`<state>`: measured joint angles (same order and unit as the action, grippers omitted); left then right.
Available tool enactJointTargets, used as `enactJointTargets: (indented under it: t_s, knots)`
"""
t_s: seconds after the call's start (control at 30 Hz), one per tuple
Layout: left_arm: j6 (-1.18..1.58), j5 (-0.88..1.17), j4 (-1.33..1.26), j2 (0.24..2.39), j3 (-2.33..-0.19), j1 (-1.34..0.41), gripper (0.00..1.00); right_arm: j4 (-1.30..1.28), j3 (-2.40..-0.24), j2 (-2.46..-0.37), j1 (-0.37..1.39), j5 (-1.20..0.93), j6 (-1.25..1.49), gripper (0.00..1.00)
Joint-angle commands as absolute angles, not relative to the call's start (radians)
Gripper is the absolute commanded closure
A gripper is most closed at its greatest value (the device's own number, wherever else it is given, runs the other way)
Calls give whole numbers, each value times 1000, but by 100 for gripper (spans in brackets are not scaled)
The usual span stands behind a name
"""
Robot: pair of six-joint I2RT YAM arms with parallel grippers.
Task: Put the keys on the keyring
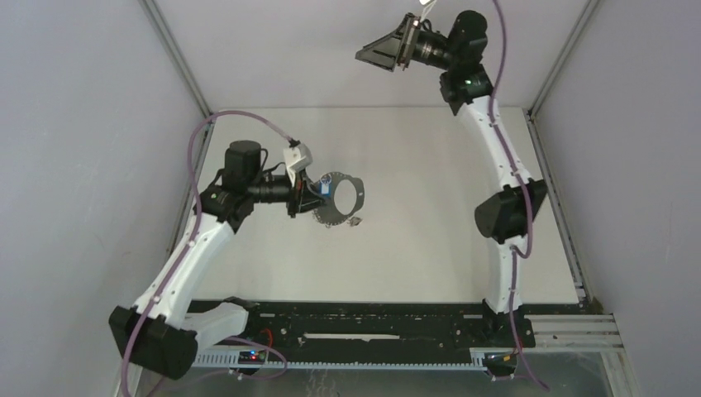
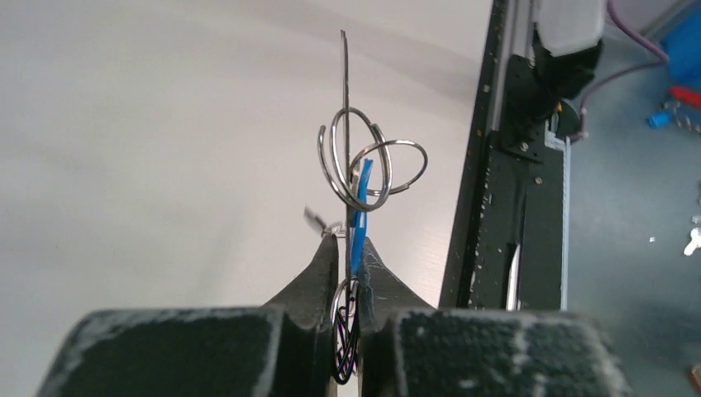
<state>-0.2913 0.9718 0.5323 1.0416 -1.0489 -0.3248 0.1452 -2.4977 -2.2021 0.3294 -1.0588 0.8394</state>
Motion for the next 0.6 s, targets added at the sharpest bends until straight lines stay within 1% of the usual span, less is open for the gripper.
enactJointTargets:
  t_s: [0.0, 0.03, 0.07, 0.1, 0.13, 0.17, 0.2, 0.23, 0.27, 0.3, 0.37, 0.4, 0.43, 0.47, 0.53, 0.57]
  knots:
    - [-171, 1032, 469, 1096, -1117, -277, 100, -56, -2193, -1931, 312, -857, 476, 0]
    - [-170, 1053, 469, 1097, -1117, -266, 100, 88, -2038, -1863, 300, -896, 509, 0]
    - [-170, 1079, 467, 1099, -1115, -256, 100, 159, -1909, -1803, 294, -915, 506, 0]
    - [-169, 1095, 465, 1103, -1114, -247, 100, 103, -1825, -1750, 297, -895, 442, 0]
    - [-163, 1112, 461, 1110, -1115, -238, 100, -73, -1791, -1677, 314, -790, 325, 0]
    - [-138, 1121, 449, 1118, -1113, -231, 100, -251, -1784, -1620, 355, -590, 187, 0]
    - [-120, 1130, 433, 1127, -1112, -222, 100, -333, -1746, -1559, 416, -386, 95, 0]
    - [-105, 1143, 421, 1137, -1113, -215, 100, -340, -1679, -1491, 467, -260, 33, 0]
    - [-89, 1153, 406, 1149, -1116, -210, 100, -310, -1563, -1427, 512, -211, 12, 0]
    - [-77, 1162, 398, 1161, -1123, -206, 100, -228, -1461, -1355, 523, -214, 72, 0]
    - [-48, 1168, 392, 1190, -1147, -202, 100, -63, -1258, -1220, 457, -435, 247, 0]
    - [-29, 1167, 391, 1203, -1158, -201, 100, 93, -1135, -1159, 413, -577, 321, 0]
    - [-11, 1160, 393, 1219, -1169, -198, 100, 251, -1017, -1112, 387, -637, 422, 0]
    - [19, 1166, 397, 1243, -1183, -192, 100, 353, -938, -1075, 393, -642, 504, 0]
    - [39, 1203, 431, 1278, -1209, -185, 100, 292, -904, -1061, 439, -660, 473, 0]
    - [33, 1211, 453, 1287, -1218, -184, 100, 287, -898, -1075, 459, -711, 476, 0]
